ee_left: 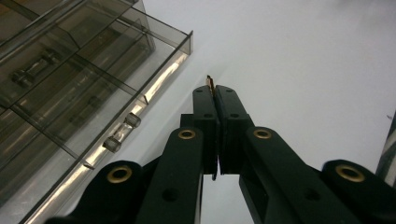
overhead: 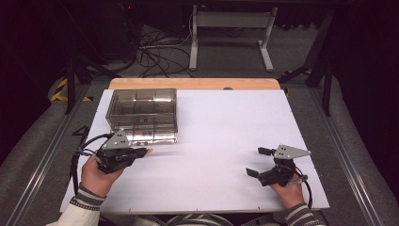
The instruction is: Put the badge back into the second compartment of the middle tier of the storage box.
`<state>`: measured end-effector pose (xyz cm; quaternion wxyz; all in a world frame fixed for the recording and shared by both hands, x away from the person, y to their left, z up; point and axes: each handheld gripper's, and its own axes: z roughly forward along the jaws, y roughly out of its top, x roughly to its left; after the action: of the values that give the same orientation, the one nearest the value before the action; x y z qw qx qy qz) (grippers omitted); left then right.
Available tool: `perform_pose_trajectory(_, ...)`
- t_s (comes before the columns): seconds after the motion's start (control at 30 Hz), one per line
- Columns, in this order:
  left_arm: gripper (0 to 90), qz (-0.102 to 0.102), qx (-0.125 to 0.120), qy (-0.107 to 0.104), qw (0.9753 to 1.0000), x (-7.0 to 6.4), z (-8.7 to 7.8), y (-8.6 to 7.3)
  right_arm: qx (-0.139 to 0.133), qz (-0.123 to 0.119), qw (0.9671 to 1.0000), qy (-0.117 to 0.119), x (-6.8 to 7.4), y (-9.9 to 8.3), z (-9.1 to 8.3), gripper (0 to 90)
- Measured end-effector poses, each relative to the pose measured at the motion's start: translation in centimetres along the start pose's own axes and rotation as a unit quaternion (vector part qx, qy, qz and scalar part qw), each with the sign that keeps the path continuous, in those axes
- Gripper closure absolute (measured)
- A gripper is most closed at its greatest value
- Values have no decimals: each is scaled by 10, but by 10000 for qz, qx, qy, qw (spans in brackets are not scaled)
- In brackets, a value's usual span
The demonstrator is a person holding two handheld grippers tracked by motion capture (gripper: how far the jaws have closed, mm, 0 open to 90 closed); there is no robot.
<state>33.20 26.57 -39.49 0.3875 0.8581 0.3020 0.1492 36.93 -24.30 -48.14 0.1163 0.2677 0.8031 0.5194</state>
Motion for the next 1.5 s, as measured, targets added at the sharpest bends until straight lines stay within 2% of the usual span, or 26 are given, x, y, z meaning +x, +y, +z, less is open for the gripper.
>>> perform_pose_trajectory(0.23,887,-182,-189,45,9996,9,1,3,-2,9,10000,9,0,0,0,10)
perform_pose_trajectory(0.37,887,-292,-280,-39,9992,14,2,4,-1,6,10000,7,0,0,0,10)
perform_pose_trajectory(0.43,887,-391,-341,-23,9987,16,2,4,0,11,10000,11,1,0,0,10)
perform_pose_trajectory(0.6,886,-488,-406,-14,9980,23,6,5,3,6,10000,12,1,0,0,10)
perform_pose_trajectory(0.63,886,-469,-400,41,9981,25,7,6,2,5,10000,13,1,0,0,10)
perform_pose_trajectory(0.7,886,-560,-413,48,9976,26,9,6,4,2,10000,14,1,0,0,10)
perform_pose_trajectory(0.77,885,-495,-436,102,9978,29,11,6,4,-2,10000,14,1,0,0,10)
perform_pose_trajectory(0.83,885,-585,-467,89,9972,30,14,6,2,-11,10000,12,1,0,0,10)
perform_pose_trajectory(1.1,884,-614,-467,364,9964,40,21,6,23,-39,10000,5,1,0,1,10)
perform_pose_trajectory(1.13,884,-672,-491,379,9958,40,23,5,24,-36,10000,6,1,0,1,10)
perform_pose_trajectory(1.3,884,-697,-507,530,9949,45,27,5,34,-41,10000,6,1,0,1,10)
perform_pose_trajectory(1.5,882,-757,-484,625,9940,52,34,3,36,-44,10000,1,1,0,1,10)
